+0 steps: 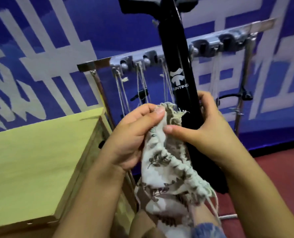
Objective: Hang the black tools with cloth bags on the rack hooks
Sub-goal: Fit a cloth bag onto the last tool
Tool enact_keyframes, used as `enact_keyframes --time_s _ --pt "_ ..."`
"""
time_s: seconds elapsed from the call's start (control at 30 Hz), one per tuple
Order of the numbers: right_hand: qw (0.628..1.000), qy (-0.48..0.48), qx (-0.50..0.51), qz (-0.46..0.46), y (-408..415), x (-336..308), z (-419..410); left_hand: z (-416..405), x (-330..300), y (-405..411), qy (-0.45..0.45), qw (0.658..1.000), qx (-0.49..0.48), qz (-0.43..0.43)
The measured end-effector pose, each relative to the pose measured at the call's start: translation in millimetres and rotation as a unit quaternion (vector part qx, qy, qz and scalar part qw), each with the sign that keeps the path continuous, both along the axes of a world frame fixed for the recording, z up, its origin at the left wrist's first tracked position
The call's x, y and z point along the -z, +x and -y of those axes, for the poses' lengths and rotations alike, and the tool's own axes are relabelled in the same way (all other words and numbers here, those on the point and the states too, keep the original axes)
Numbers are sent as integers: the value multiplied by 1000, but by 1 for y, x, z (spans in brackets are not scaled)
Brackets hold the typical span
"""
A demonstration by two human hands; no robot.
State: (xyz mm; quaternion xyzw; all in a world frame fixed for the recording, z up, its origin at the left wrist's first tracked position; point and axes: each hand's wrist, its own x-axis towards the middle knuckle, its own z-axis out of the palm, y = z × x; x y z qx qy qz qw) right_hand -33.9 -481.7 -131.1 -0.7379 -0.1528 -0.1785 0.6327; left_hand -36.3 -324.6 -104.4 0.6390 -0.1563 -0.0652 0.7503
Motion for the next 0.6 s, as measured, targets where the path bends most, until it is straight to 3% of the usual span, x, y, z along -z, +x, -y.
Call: enact_keyframes --time_s 0.07,0.13,0.2,0.3,0.4,0.43,0.53,0.6 --pt "999 -27 38 -8 1 2 14 10 9 7 98 993 -38 62" --pt "997 -26 69 -7 2 4 28 10 22 16 250 952 -101 146" --pt "996 -7 88 0 4 5 39 6 34 20 346 919 -101 161" --pt "995 -20 97 -2 6 9 50 8 45 14 314 942 -51 104" --pt "993 -69 97 -14 8 16 59 10 48 11 234 963 -105 83" --pt "991 -90 93 -20 7 19 62 8 49 11 280 943 -131 124" --pt "985 -133 103 -27 6 23 67 -4 56 14 495 811 -181 254" --pt "984 -116 131 -24 6 22 73 -16 62 16 548 766 -209 263"
